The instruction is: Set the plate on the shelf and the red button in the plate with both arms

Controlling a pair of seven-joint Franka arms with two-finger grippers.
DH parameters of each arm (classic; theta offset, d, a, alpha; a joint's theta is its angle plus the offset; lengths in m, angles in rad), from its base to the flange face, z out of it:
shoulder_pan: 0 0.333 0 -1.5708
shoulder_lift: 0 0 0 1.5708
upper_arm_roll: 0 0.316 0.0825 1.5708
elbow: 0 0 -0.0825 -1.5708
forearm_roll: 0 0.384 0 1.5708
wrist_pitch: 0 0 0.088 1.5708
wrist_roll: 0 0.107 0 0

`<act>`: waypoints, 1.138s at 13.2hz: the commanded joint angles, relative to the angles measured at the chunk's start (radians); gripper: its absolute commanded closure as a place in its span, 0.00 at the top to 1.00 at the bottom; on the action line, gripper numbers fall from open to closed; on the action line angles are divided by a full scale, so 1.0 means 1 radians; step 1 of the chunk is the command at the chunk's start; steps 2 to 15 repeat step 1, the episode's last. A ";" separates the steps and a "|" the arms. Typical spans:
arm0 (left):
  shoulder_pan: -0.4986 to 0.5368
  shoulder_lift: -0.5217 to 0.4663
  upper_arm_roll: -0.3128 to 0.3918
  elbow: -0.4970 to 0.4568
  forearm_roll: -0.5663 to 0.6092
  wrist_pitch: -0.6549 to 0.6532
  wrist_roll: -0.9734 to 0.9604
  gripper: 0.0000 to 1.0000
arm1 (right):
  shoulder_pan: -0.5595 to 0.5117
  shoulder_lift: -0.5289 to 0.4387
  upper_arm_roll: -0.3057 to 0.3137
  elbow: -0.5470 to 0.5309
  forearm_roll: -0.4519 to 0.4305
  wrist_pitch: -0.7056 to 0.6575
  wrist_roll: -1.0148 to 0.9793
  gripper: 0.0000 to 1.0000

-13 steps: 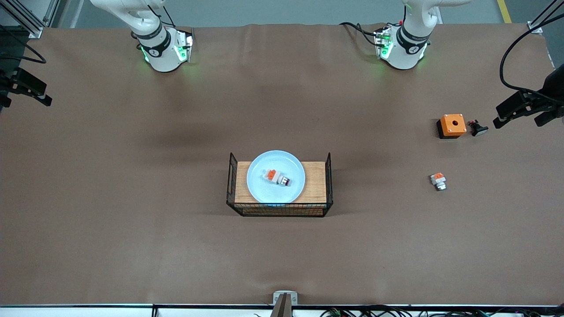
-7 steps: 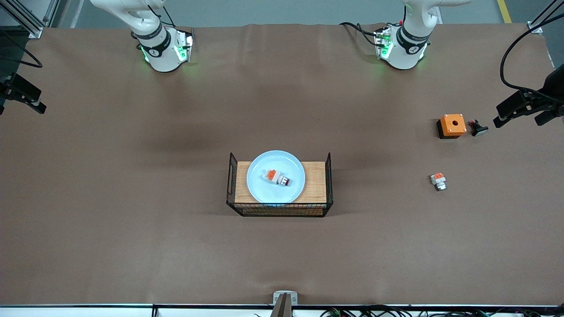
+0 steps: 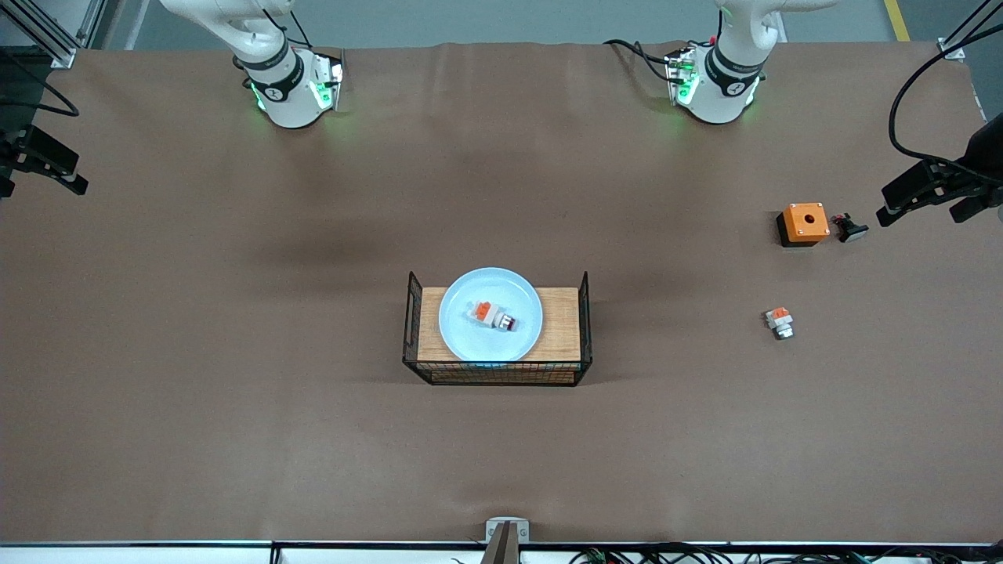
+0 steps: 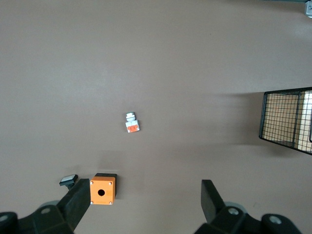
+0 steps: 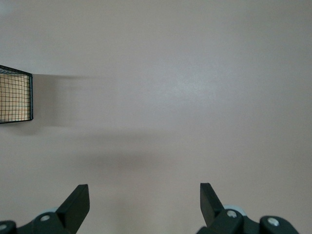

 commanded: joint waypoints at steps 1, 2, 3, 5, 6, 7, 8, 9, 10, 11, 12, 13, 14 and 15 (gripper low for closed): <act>0.002 0.000 -0.006 0.010 0.012 -0.018 -0.010 1.00 | 0.001 -0.001 0.000 0.012 0.004 -0.005 -0.010 1.00; 0.002 0.000 -0.006 0.010 0.012 -0.018 -0.010 1.00 | 0.001 -0.001 0.000 0.012 0.004 -0.005 -0.010 1.00; 0.002 0.000 -0.006 0.010 0.012 -0.018 -0.010 1.00 | 0.001 -0.001 0.000 0.012 0.004 -0.005 -0.010 1.00; 0.002 0.000 -0.006 0.010 0.012 -0.018 -0.010 1.00 | 0.001 -0.001 0.000 0.012 0.004 -0.005 -0.010 1.00; 0.002 0.000 -0.006 0.010 0.012 -0.018 -0.010 1.00 | 0.001 -0.001 0.000 0.012 0.004 -0.005 -0.010 1.00; 0.002 0.000 -0.006 0.010 0.012 -0.018 -0.010 1.00 | 0.001 -0.001 0.000 0.012 0.004 -0.005 -0.010 1.00; 0.002 0.000 -0.006 0.010 0.012 -0.018 -0.010 1.00 | 0.001 -0.001 0.000 0.012 0.004 -0.005 -0.010 1.00; 0.002 0.000 -0.006 0.010 0.012 -0.018 -0.010 1.00 | 0.001 -0.001 0.000 0.012 0.004 -0.005 -0.010 1.00; 0.002 0.000 -0.006 0.010 0.012 -0.018 -0.010 1.00 | 0.001 -0.001 0.000 0.012 0.004 -0.005 -0.010 1.00; 0.002 0.000 -0.006 0.010 0.012 -0.018 -0.010 1.00 | 0.001 -0.001 0.000 0.012 0.004 -0.005 -0.010 1.00; 0.002 0.000 -0.006 0.010 0.012 -0.018 -0.010 1.00 | 0.001 -0.001 0.000 0.012 0.004 -0.005 -0.010 1.00; 0.002 0.000 -0.006 0.010 0.012 -0.018 -0.010 1.00 | 0.001 -0.001 0.000 0.012 0.004 -0.005 -0.010 1.00; 0.002 0.000 -0.006 0.010 0.012 -0.018 -0.010 1.00 | 0.001 -0.001 0.000 0.012 0.004 -0.005 -0.010 1.00; 0.002 0.000 -0.006 0.010 0.012 -0.018 -0.010 1.00 | 0.001 -0.001 0.000 0.012 0.004 -0.005 -0.010 1.00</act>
